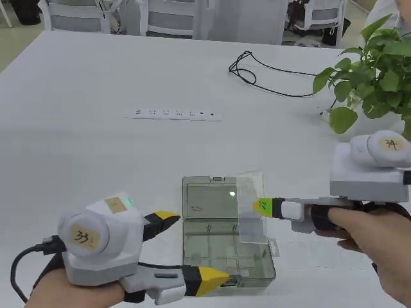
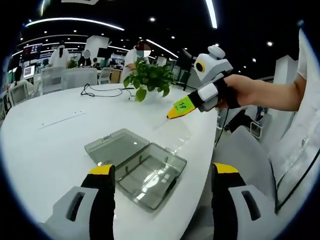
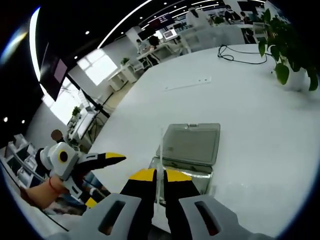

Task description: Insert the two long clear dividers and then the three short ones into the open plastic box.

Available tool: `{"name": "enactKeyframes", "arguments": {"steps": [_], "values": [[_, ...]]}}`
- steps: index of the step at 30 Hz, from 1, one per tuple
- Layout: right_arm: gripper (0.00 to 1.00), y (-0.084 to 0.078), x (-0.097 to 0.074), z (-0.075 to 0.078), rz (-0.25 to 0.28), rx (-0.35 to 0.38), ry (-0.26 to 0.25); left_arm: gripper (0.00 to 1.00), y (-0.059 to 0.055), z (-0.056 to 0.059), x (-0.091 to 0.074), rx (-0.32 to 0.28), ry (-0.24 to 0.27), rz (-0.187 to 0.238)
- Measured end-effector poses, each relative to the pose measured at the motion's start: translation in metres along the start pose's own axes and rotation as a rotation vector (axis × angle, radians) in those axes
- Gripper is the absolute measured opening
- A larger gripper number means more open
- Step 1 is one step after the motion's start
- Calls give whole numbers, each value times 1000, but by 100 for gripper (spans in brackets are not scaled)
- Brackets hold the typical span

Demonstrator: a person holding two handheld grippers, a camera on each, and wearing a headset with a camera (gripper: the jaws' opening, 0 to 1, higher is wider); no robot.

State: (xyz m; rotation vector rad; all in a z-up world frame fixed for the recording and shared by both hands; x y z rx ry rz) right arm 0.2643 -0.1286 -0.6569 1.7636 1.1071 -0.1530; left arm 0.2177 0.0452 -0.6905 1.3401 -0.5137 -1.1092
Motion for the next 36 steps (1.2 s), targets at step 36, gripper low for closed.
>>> {"name": "enactKeyframes", "arguments": {"steps": [36], "values": [[6,-45,42,30,-383,168,-249,100,-20,-10,-11,89,-79,-21]]}}
Point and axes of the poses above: the centre of the closed fingertips' face, and the gripper's own axes: x roughly forward along the fingers, z roughly to its right, y roughly out of its top, the point moved 6 cm from there along -x, roughly backward along the fingers, and after that the axes turned 7 degrees about z, right-handed, at the moved point
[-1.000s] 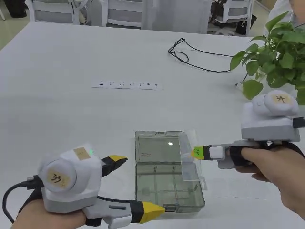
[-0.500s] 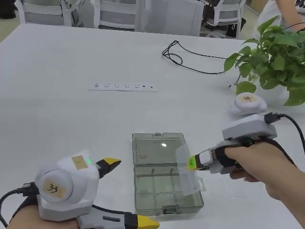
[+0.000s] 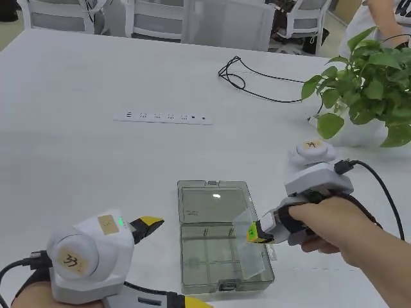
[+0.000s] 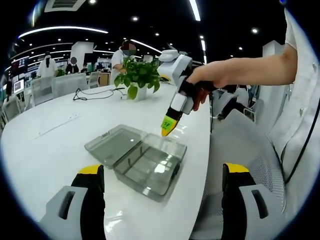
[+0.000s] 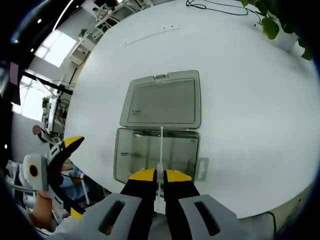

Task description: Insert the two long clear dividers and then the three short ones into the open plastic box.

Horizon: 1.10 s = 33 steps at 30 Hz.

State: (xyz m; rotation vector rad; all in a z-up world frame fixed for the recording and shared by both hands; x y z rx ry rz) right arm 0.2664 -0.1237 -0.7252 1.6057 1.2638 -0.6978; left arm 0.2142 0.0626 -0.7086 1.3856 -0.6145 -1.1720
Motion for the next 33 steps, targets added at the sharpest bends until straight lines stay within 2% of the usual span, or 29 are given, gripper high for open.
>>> {"name": "enactKeyframes", "arguments": {"steps": [7,21,33], "values": [[6,-3,6,6,-18,16,-15,100,-2,0,0,-14,4,8],[6,-6,15,8,-20,42,-26,100,-1,0,3,-32,5,22],[6,-6,19,7,-17,28,-33,100,-2,-1,4,-38,1,26]]}}
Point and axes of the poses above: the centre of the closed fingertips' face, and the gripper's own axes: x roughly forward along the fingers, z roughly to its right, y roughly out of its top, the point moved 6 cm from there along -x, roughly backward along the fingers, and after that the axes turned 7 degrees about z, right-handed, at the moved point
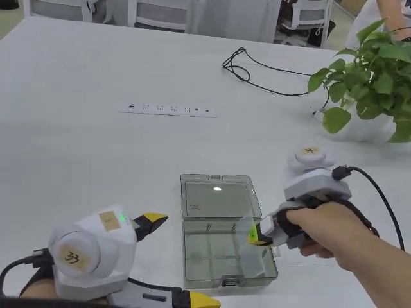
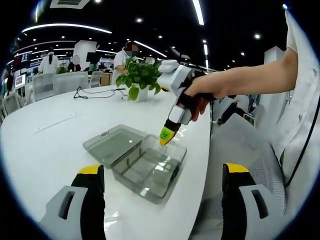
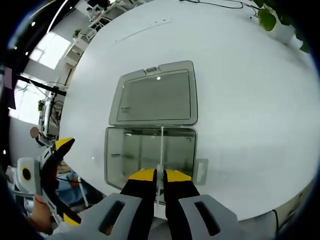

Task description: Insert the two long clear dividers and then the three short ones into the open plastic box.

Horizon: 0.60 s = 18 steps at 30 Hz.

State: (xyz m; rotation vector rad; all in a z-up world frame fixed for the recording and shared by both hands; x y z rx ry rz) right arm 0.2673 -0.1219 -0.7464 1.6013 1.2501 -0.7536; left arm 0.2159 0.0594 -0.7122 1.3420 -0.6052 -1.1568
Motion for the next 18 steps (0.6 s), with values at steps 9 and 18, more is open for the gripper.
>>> {"name": "enactKeyframes", "arguments": {"steps": [9,18], "values": [[7,1,1,-4,-3,-62,-15,100,-2,-1,0,-3,-1,-7],[7,2,5,-8,0,-111,-17,100,-4,-1,0,-8,4,-8]]}}
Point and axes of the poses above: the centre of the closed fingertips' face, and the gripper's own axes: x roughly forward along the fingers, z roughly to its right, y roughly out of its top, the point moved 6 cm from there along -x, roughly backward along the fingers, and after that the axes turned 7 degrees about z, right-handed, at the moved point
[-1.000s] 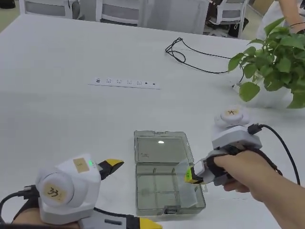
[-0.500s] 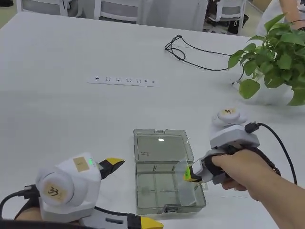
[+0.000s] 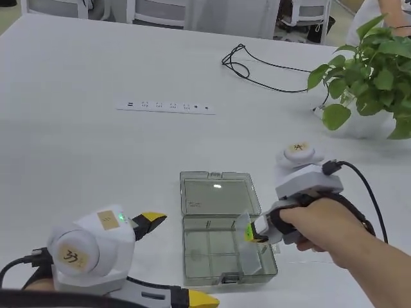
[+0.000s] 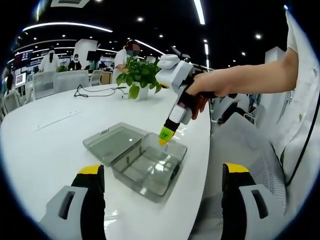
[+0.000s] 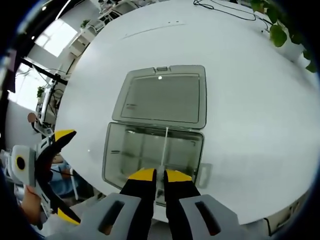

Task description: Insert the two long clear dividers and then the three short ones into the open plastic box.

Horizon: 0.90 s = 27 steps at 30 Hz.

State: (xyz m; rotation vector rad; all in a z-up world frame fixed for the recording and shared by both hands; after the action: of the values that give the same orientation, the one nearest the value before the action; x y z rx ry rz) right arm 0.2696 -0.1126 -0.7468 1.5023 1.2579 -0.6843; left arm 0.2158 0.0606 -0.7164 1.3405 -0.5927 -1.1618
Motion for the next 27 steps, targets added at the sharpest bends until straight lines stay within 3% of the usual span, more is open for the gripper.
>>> {"name": "enactKeyframes", "arguments": {"steps": [27], "values": [[10,-9,22,3,33,-33,53,99,0,-2,0,-10,17,-5]]}}
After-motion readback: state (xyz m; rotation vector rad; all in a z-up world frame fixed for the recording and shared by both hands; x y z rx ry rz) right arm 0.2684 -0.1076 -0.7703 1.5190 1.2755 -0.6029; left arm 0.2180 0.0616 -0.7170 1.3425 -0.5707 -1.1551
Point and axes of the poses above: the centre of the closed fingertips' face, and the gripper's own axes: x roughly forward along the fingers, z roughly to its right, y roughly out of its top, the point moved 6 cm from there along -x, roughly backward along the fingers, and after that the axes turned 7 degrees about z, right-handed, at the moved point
